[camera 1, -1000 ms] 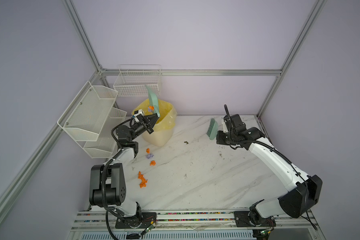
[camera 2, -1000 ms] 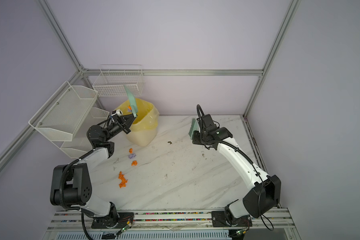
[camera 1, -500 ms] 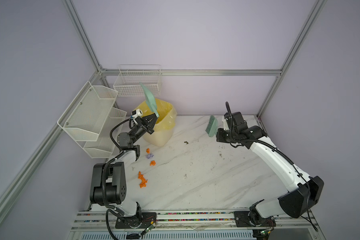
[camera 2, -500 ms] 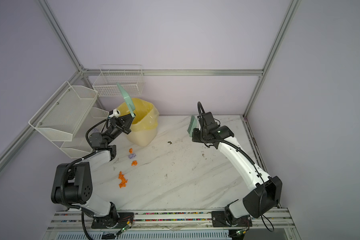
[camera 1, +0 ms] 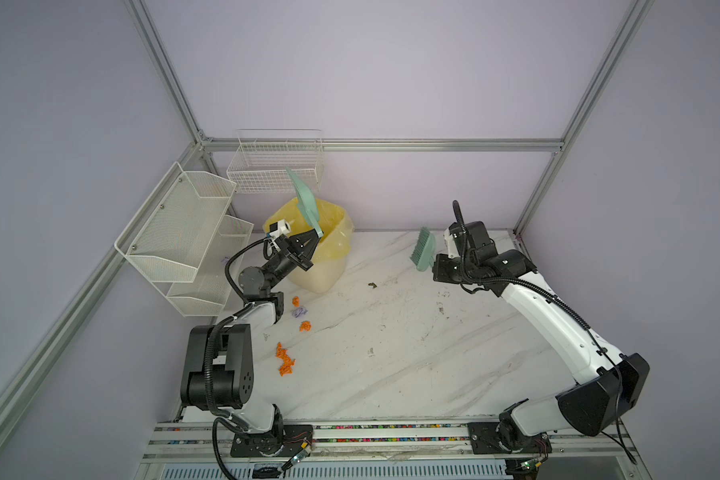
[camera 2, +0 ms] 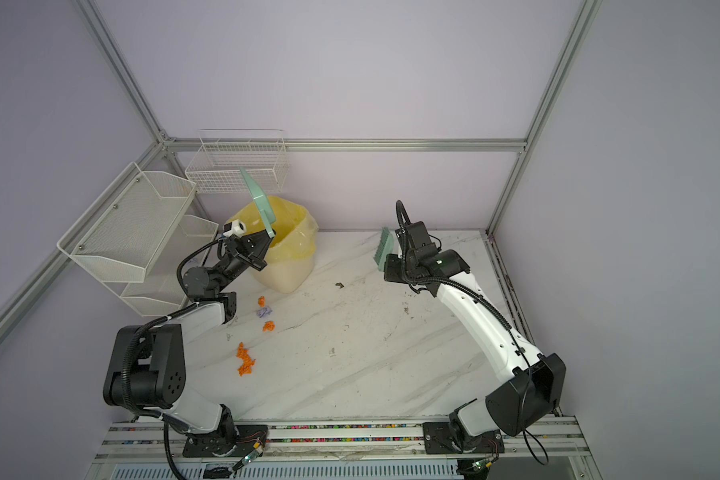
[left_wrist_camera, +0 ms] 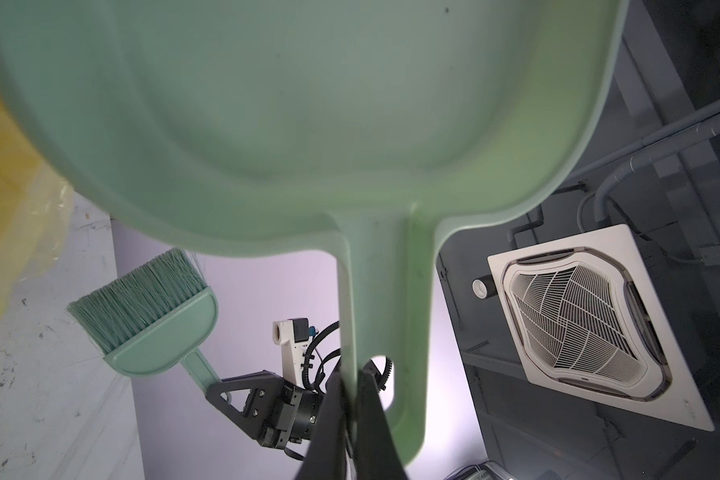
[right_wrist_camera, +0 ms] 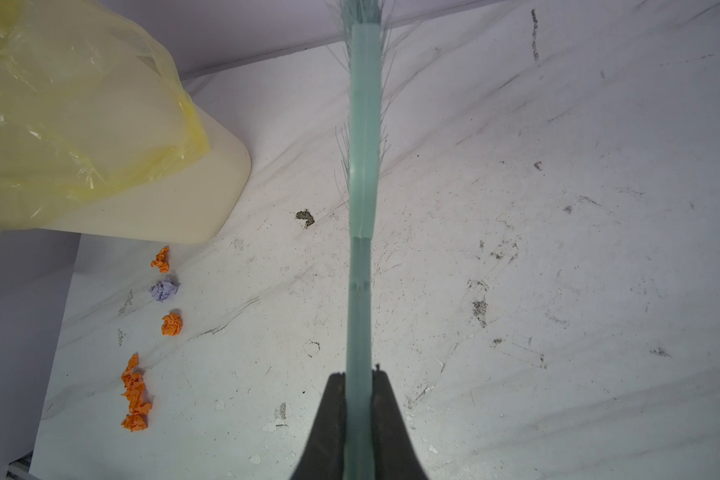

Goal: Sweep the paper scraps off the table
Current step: 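Tip the dustpan over the yellow bin with the left gripper, then lift the emptied dustpan out of the bin with the left gripper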

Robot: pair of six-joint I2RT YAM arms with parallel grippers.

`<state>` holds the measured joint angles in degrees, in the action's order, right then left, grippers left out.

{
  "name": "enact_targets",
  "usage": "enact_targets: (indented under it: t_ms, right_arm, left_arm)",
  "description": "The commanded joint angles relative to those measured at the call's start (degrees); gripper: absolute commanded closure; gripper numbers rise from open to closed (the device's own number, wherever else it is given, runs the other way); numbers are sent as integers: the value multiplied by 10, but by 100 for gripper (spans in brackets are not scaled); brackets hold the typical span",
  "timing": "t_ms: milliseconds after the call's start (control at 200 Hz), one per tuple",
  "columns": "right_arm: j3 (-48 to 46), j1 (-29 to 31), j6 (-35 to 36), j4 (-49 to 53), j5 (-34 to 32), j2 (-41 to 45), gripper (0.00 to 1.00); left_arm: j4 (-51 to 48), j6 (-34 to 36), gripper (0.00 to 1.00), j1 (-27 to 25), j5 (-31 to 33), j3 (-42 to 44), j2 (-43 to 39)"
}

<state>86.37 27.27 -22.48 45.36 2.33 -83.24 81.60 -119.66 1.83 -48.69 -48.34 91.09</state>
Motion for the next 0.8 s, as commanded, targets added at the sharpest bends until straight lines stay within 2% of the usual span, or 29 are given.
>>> enact_targets:
  t_ms: [0, 135, 300, 380, 485, 795]
  right_arm:
    - [9, -3, -4, 5, -10, 11, 100]
    - [8, -3, -4, 4, -6, 14, 100]
    - [6, -3, -5, 3, 0, 18, 100]
    - [4, -3, -4, 1, 4, 22, 100]
    - [5, -3, -3, 0, 8, 23, 100]
    - [5, -3, -2, -11, 36, 25, 100]
  left_arm:
    - [22, -191, 100, -2, -25, -6, -11]
    - [-101, -93, 100, -3, -68, -14, -56]
    - [-495, 184, 100, -4, -101, -64, -166]
    - [-629, 283, 100, -5, -103, -95, -191]
    - [-714, 347, 100, -5, -103, -107, -210]
    - [-878, 481, 100, -17, -94, -116, -255]
